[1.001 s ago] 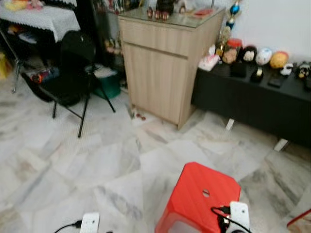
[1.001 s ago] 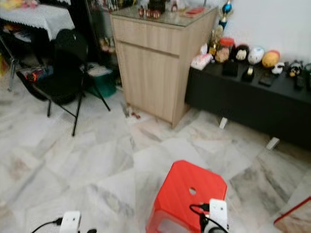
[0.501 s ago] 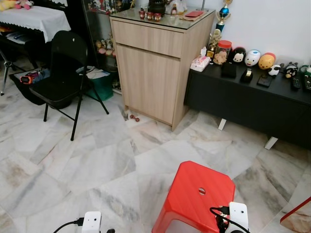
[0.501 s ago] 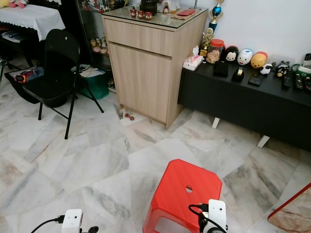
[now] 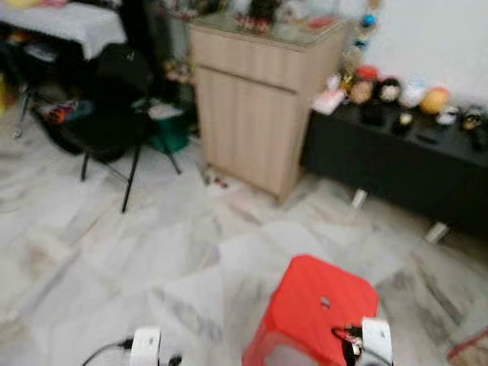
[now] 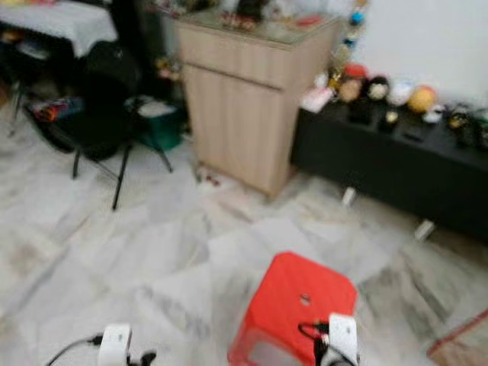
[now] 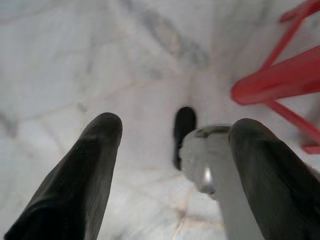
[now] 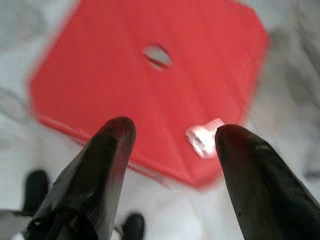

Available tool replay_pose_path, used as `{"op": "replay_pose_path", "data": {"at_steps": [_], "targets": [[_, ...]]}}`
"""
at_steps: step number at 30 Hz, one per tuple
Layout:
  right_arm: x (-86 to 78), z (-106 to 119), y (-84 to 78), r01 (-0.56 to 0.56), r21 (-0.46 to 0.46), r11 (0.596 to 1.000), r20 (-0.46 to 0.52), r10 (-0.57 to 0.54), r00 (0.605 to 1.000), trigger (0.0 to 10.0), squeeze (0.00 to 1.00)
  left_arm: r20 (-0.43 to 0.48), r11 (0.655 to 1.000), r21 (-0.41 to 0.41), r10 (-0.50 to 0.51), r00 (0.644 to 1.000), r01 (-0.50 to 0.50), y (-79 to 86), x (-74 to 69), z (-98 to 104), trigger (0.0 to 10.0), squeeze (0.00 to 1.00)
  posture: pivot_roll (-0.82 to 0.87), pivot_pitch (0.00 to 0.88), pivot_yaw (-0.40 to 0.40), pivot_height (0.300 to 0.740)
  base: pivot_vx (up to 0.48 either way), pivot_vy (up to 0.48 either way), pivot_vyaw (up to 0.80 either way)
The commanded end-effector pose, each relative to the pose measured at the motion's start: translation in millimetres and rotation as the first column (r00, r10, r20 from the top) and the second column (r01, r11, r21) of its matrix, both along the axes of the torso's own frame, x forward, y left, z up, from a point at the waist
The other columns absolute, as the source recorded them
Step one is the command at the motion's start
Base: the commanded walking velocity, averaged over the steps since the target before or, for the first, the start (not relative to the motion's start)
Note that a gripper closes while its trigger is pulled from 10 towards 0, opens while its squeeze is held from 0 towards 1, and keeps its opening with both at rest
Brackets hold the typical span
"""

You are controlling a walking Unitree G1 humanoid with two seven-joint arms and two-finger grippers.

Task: Hang keys on a hook

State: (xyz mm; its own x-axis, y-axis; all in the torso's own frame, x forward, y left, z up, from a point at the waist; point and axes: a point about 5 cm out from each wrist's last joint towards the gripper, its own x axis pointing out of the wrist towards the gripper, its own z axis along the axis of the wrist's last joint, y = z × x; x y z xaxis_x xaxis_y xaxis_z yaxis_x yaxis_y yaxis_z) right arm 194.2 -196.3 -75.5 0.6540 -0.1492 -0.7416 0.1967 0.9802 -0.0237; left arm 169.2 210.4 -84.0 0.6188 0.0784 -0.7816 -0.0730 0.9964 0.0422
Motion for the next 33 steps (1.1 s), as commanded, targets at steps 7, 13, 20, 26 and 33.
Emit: {"op": "replay_pose_path", "data": {"at_steps": [7, 13, 20, 26, 33], "targets": [[-6.7, -2.2, -6.0, 0.031, -0.004, 1.0, -0.009, -0.031, 0.999, 10.0, 0.0, -0.009, 1.0, -0.006, -0.013, 1.0, 0.013, -3.8, -1.4, -1.5, 10.0, 0.0, 0.08, 0.0, -0.051, 0.74, 0.0, 0.0, 0.0], [-6.3, -2.1, -5.4, 0.035, 0.0, 0.999, -0.006, -0.035, 0.999, 10.0, 0.0, -0.006, 1.0, -0.006, -0.015, 1.0, 0.015, -3.7, -1.0, -1.2, 10.0, 0.0, 0.08, 0.0, -0.049, 0.74, 0.0, 0.0, 0.0], [-6.5, -2.2, -5.0, 0.034, 0.001, 0.999, -0.005, -0.034, 0.999, 10.0, 0.0, -0.006, 1.0, -0.01, -0.018, 1.0, 0.018, -4.7, -1.1, -1.3, 10.0, 0.0, 0.08, 0.0, -0.049, 0.74, 0.0, 0.0, 0.0], [-7.1, -2.6, -5.2, 0.033, 0.001, 0.999, -0.008, -0.033, 0.999, 10.0, 0.0, -0.006, 1.0, -0.009, -0.017, 1.0, 0.017, -4.6, -1.3, -1.4, 10.0, 0.0, 0.08, 0.0, -0.05, 0.74, 0.0, 0.0, 0.0], [-7.8, -2.9, -5.7, 0.038, 0.003, 0.999, -0.01, -0.038, 0.999, 10.0, 0.0, -0.006, 1.0, -0.01, -0.019, 1.0, 0.019, -4.6, -1.3, -1.4, 10.0, 0.0, 0.08, 0.0, -0.049, 0.74, 0.0, 0.0, 0.0]]}}
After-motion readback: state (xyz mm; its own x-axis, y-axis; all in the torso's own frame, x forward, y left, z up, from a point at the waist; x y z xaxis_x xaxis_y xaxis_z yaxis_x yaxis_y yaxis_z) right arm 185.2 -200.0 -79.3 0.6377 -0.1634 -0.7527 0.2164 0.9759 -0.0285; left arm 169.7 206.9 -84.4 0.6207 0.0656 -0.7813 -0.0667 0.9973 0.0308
